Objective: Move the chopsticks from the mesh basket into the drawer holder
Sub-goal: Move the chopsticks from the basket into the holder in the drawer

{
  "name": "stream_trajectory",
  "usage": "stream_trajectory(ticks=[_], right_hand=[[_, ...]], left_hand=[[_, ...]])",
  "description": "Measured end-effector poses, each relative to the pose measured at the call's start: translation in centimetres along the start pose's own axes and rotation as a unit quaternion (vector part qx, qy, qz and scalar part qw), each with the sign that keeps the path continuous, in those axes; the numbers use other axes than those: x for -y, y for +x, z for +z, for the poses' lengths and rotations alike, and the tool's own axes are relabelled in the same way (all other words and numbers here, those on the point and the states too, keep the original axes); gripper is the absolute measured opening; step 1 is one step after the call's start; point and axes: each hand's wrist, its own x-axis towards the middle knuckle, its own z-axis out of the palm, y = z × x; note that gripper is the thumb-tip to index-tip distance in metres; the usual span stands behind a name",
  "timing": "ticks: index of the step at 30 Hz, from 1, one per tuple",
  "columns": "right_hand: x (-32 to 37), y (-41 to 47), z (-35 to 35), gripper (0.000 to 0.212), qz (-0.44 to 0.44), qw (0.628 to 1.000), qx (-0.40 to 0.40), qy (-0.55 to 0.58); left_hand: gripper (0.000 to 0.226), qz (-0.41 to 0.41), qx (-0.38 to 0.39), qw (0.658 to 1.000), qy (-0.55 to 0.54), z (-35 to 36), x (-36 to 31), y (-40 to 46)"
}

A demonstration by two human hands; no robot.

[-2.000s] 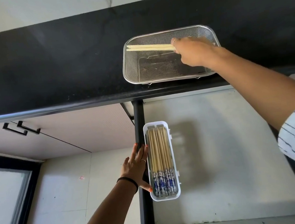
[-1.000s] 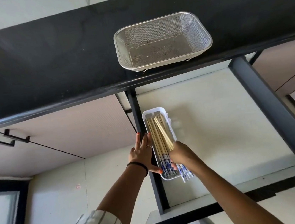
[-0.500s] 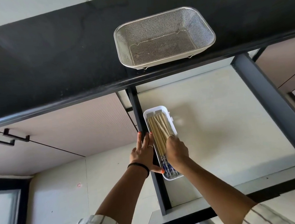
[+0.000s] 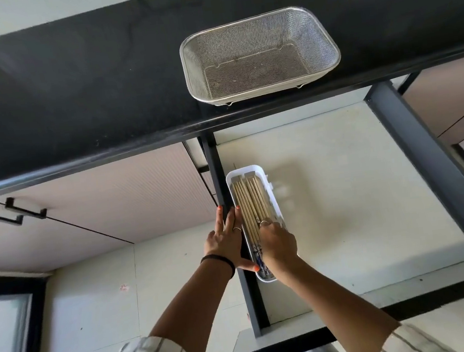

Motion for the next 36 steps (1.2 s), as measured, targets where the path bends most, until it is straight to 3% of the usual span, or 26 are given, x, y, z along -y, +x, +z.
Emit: stream_trajectory(ticks=[6, 13, 20, 27, 33, 36], right_hand=[[-0.7, -0.6, 0.1, 0.024, -0.029, 0.999, 0.016, -0.027], [-1.5, 0.4, -0.2, 0.059, -0.203, 0.975, 0.03, -0.084], [-2.1, 0.5, 0.7, 0.073, -0.213, 0.97, 0.056, -0.106], [-2.2, -1.0, 0.6, 0.07, -0.203, 0.969, 0.081, -0.115], [-2.2, -2.0, 0.2, 0.055, -0.171, 0.981, 0.065, -0.068], [-2.0, -1.6, -0.1, 0.061, -0.161, 0.984, 0.051, -0.057]], left_hand=[[0.135, 0.001, 0.004, 1.0, 0.015, 0.1, -0.1, -0.2], [0.129, 0.007, 0.007, 1.0, 0.026, 0.0, -0.2, -0.2], [0.131, 0.007, 0.004, 1.0, 0.015, 0.0, -0.1, -0.4], [0.133, 0.007, 0.004, 1.0, 0.008, 0.0, -0.1, -0.5], [0.134, 0.009, 0.003, 1.0, -0.002, -0.2, -0.1, -0.6], [0.133, 0.011, 0.005, 1.0, 0.007, -0.2, -0.1, -0.5]])
